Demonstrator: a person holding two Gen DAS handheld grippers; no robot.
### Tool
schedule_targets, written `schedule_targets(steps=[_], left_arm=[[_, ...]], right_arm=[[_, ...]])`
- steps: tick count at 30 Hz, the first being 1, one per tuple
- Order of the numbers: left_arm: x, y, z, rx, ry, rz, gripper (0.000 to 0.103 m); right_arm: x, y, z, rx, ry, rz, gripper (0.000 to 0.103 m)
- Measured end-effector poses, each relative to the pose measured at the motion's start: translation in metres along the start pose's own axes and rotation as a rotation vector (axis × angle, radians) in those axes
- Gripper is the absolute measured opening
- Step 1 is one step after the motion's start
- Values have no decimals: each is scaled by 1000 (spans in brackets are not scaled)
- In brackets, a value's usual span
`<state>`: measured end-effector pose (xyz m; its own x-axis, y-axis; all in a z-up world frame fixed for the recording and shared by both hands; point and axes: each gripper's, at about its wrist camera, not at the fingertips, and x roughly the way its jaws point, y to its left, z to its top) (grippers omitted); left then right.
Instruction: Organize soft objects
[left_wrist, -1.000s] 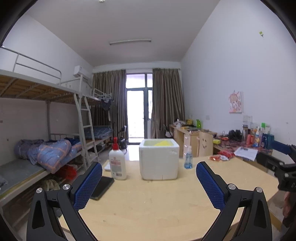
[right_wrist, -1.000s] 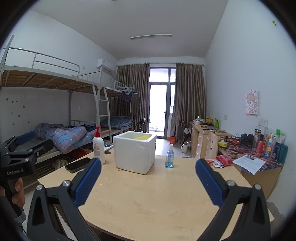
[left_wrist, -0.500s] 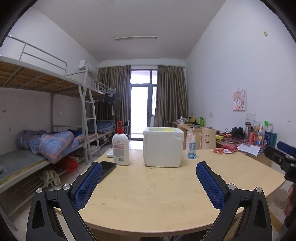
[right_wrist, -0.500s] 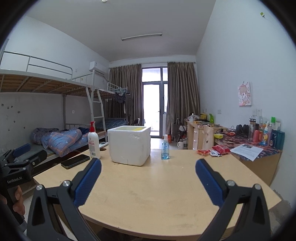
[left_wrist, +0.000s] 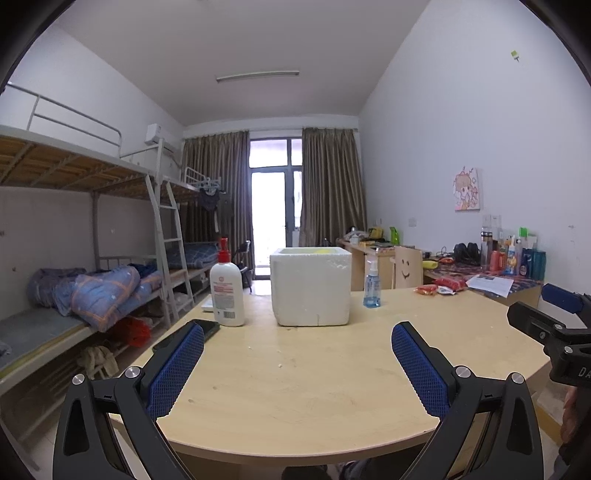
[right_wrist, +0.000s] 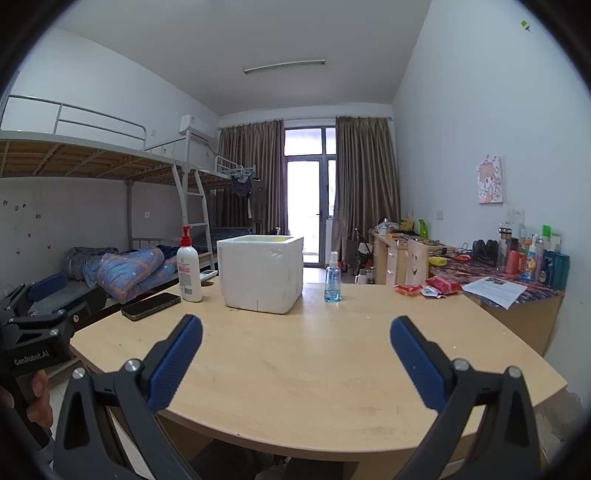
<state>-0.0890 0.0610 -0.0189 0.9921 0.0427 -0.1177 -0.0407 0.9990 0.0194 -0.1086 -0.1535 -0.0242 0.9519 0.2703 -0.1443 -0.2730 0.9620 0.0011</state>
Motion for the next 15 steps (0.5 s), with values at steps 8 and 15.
schedule_targets(steps=[8,15], left_arm=[[-4,0,2,-2,9,-6,102],[-7,4,2,-11,19,-6,102]], right_arm=[[-6,1,3,-5,-6,-7,103],[-5,3,1,-17,-5,0,103]])
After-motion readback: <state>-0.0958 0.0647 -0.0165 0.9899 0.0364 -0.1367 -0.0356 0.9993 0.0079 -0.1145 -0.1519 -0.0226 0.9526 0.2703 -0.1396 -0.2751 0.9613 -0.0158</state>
